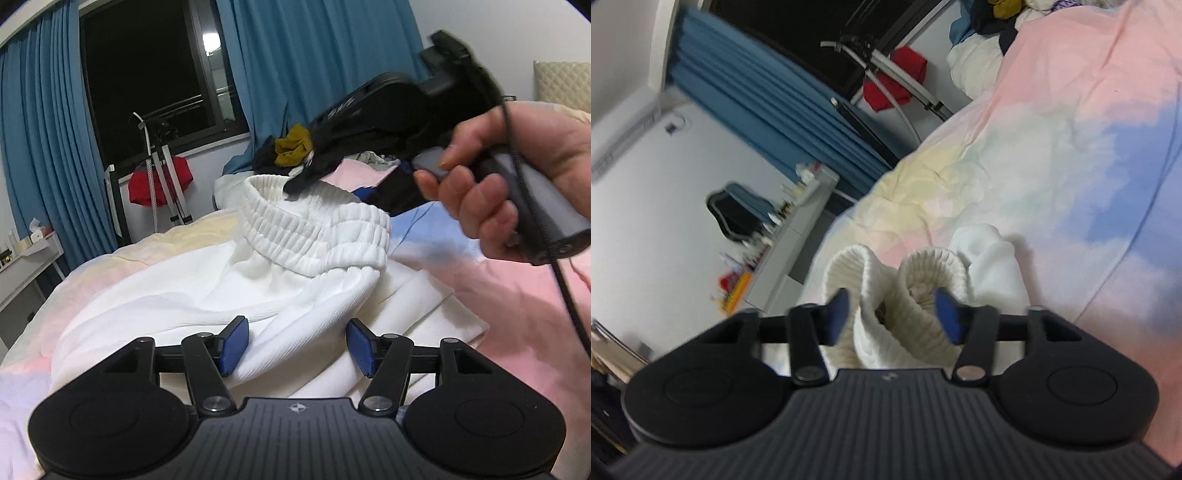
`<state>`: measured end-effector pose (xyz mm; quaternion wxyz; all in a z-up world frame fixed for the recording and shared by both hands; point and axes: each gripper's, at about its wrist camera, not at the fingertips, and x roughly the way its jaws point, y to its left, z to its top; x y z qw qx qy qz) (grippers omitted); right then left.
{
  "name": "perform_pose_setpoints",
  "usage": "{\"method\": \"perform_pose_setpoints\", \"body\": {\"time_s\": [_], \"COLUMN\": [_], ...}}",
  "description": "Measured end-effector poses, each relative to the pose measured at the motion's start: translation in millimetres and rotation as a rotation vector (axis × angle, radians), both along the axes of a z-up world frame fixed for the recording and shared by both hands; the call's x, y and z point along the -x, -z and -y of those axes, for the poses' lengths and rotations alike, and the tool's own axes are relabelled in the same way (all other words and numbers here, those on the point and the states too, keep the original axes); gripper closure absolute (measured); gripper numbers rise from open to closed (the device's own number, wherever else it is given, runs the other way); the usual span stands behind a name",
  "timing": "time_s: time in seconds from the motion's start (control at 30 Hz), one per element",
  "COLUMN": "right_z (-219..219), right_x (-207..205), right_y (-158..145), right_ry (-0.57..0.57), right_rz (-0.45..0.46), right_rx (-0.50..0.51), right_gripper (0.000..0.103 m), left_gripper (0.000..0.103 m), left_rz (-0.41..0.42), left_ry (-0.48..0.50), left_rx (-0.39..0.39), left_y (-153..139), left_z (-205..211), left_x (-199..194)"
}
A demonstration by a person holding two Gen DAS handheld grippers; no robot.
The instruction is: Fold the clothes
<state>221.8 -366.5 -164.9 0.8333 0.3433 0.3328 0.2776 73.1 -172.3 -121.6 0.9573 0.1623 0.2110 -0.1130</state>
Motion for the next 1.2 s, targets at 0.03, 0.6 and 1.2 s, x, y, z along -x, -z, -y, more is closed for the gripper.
{"method": "perform_pose_setpoints", "body": {"time_s": [0.03,0.6,1.2], "right_z": [-3,-11,42], "right_x": [-3,-6,14], "right_y": [1,-5,1], "right_ry": [-0.008,-0.014,0.216], "right_rz": [0.001,0.042,0.010], "right_rx": [0.014,0.008,-0.006], "right_gripper": [0.059,0.086,0.083], "left_gripper": [0.042,0.092,0.056], "left_rz": [-0.002,0.083,-0.011], "left_ry": [0.006,0.062,0.137], "left_rx": [0.005,0.016,0.168], "left_y": [0,11,-11], "left_z": [-2,-4,-21], "left_x": [2,36,52]}}
